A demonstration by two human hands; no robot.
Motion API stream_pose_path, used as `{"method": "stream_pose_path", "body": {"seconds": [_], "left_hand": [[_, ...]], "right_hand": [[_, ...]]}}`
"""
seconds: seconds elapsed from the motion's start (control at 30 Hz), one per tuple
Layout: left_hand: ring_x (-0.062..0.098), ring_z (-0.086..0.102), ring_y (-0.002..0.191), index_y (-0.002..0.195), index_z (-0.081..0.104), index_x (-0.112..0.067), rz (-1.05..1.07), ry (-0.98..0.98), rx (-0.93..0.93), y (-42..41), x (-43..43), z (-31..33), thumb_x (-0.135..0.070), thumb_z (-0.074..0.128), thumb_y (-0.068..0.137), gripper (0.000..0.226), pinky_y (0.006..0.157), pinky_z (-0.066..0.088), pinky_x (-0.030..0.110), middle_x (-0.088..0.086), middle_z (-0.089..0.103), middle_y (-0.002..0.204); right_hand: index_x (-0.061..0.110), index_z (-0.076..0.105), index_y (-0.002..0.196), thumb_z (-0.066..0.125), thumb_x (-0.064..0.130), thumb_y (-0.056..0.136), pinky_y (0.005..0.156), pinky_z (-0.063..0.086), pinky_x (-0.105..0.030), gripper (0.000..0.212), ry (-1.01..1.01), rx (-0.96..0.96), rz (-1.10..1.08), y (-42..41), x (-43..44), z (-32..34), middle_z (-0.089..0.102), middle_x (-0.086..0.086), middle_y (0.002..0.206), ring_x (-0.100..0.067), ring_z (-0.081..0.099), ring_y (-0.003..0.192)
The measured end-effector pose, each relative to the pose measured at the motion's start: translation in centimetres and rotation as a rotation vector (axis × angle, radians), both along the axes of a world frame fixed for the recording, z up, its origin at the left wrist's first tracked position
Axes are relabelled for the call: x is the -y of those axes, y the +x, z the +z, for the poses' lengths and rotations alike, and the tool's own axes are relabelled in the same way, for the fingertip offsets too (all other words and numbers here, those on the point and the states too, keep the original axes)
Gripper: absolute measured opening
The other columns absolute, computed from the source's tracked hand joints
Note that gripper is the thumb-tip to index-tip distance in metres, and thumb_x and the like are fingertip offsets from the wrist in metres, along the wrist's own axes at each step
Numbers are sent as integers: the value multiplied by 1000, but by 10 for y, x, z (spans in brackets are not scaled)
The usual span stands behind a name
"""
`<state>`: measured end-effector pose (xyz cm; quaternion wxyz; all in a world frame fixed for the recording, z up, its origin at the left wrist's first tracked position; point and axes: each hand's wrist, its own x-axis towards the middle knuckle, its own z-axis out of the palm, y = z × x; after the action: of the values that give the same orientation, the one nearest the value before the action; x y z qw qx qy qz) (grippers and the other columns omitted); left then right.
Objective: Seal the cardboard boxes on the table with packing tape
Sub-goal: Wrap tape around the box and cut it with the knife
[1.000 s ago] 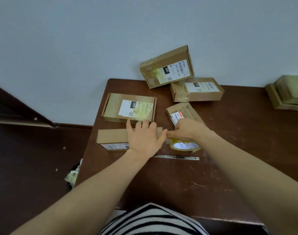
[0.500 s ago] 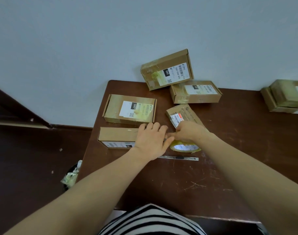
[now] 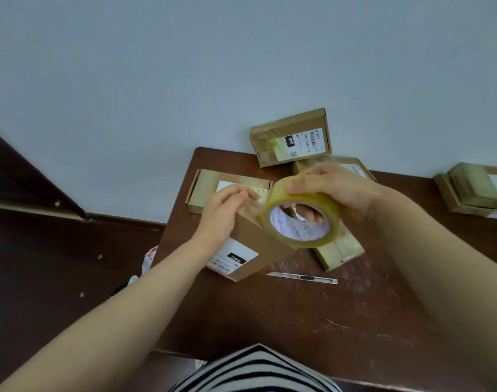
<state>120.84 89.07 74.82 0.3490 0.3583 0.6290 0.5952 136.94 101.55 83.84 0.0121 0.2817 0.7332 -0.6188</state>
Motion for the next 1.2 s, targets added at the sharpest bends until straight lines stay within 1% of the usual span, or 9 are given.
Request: {"method": "stream_pose_path", "body": {"seconds": [0.07,0.13,0.23,0.4,0.53,0.73,0.87,1.07,1.2], "left_hand": [[8,62,69,67,73,-26,89,19,143,-11,9,-7,-9,46,93,41,69,47,25,-7,68,69],[6,61,64,69,74,-26,157,44,175,-20,16,-16,-16,45,95,41,63,48,20,-6,68,68],[6,60,71,73,72,-30,188,24,103,-28,23,-28,-37,44,89,33,65,48,19,-5,68,74],[0,51,56,62,67,-24,243,109,103,-32,23,-36,-29,50,79,25,55,41,15,-10,58,57],[14,46,61,64,56,-2,225,157,102,-36,18,-46,-30,50,78,33,60,37,30,1,50,61],[11,53,69,68,64,-14,190,174,34,-38,16,-51,-32,44,80,29,62,41,21,1,59,69],[5,56,72,64,68,-25,182,161,29,-39,15,-50,-20,40,84,34,64,42,18,-7,63,70],[4,56,73,67,65,-20,169,154,14,-37,18,-48,-27,41,83,30,63,42,20,-8,63,71],[10,57,79,71,67,-18,166,131,3,-36,19,-42,-26,41,83,30,68,43,26,-6,65,77]], "right_hand": [[7,72,71,62,41,83,47,47,-24,37,-84,-76,47,-20,10,6,59,-11,53,-17,52,42],[11,72,76,57,38,88,46,46,-24,34,-117,-100,33,-41,23,6,56,-9,50,-17,50,40],[2,68,82,56,36,92,42,43,-20,37,-99,-80,-19,-68,36,9,54,-7,45,-15,47,36],[0,67,72,56,54,89,40,42,-18,58,29,92,49,-82,46,21,55,-8,45,-15,50,35],[-5,64,64,56,56,87,42,44,-14,66,245,237,60,-66,42,30,63,-19,55,-18,56,41],[7,66,65,45,57,91,44,48,-14,60,404,498,45,-31,49,14,66,-6,49,-22,64,44],[13,58,64,42,56,93,60,58,-29,54,410,602,44,-19,56,-1,66,-3,49,-16,63,42],[13,60,76,40,56,95,56,53,-24,51,322,618,1,-11,64,-26,65,-2,48,-13,57,36],[11,64,80,43,60,92,53,52,-22,55,263,586,-62,-8,62,-44,66,-4,51,-15,61,43]]}}
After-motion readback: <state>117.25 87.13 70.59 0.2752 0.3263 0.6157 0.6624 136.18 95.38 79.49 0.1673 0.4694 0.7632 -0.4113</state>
